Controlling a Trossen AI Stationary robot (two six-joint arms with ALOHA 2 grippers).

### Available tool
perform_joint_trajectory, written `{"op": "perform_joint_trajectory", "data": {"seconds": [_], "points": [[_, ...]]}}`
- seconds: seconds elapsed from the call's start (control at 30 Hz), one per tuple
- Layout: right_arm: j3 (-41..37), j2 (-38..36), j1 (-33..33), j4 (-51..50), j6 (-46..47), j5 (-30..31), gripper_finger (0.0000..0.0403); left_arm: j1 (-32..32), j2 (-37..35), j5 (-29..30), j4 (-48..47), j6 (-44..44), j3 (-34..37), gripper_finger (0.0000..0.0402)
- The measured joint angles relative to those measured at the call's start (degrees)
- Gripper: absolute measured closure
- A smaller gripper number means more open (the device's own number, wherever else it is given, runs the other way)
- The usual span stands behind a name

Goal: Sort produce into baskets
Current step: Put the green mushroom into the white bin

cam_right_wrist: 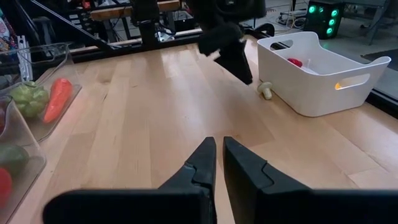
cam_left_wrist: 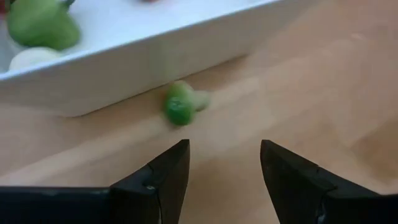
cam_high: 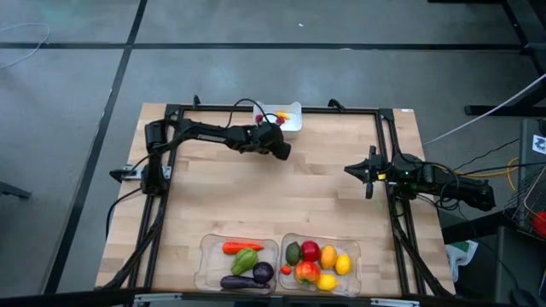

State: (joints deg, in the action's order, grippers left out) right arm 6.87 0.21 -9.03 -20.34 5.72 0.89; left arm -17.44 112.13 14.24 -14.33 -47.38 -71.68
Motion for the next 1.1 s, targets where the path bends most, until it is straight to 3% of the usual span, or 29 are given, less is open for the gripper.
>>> {"op": "perform_joint_trajectory", "data": {"seconds": [1.1], "points": [[0.0, 0.0, 0.0, -0.8, 0.0, 0.0, 0.037, -3.1, 5.0, -0.3, 4.4, -17.3, 0.0, 0.021]]}}
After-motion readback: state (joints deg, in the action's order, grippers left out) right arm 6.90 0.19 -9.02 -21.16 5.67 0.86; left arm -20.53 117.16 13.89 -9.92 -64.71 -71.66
